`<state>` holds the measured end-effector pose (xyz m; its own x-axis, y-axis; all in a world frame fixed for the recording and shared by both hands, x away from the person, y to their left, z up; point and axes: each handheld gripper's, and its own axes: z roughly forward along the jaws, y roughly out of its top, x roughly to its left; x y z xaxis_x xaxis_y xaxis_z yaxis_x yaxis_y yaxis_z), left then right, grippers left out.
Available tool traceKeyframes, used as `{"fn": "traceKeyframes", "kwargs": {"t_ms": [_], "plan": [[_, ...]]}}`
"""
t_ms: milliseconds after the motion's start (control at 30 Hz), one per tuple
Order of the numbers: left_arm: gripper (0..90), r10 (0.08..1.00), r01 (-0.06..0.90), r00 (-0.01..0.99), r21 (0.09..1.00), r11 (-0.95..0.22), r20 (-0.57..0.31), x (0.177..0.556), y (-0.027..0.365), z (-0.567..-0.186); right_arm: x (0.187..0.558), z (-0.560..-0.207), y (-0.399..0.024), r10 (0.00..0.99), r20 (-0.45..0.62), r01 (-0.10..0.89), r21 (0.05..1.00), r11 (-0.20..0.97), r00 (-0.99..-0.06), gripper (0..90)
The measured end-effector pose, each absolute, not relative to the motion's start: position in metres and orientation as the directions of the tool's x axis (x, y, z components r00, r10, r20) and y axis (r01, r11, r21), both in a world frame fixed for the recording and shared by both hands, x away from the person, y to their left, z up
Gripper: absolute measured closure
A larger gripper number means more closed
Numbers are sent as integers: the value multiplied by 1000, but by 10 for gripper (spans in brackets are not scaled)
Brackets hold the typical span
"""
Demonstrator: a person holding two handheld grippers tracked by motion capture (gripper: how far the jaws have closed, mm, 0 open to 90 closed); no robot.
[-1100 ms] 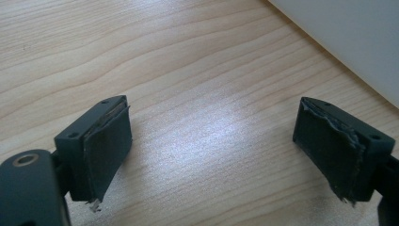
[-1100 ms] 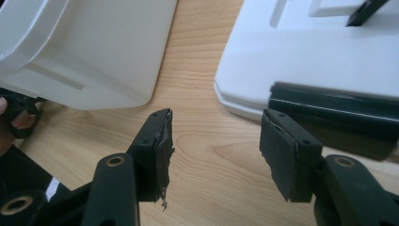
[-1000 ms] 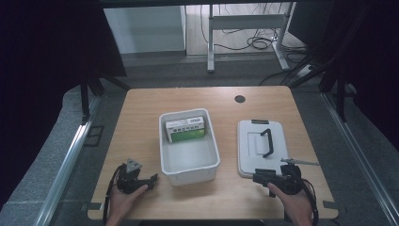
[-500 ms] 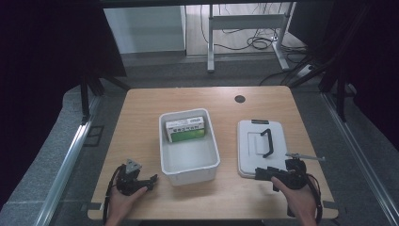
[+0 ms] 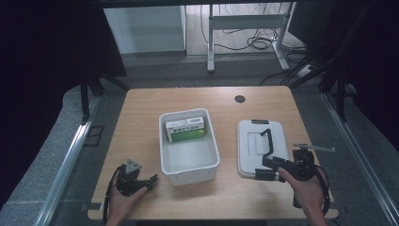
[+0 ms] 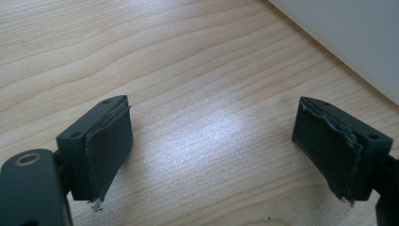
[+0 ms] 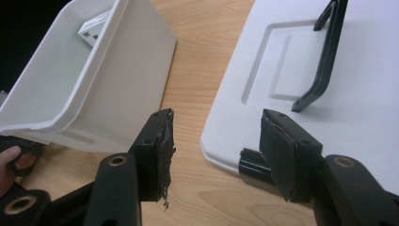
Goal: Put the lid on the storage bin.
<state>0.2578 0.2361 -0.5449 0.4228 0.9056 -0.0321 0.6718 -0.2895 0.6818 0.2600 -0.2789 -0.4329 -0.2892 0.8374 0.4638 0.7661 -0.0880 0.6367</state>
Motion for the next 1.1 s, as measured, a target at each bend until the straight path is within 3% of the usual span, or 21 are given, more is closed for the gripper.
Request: {"fn": "traceKeyframes", "kwargs": {"t_ms": [1100], "plan": [[129,910,674,413,684,-281,-34,255,236,-545,307,-396,-294,888,405,784,614,-90,-215,462]]}}
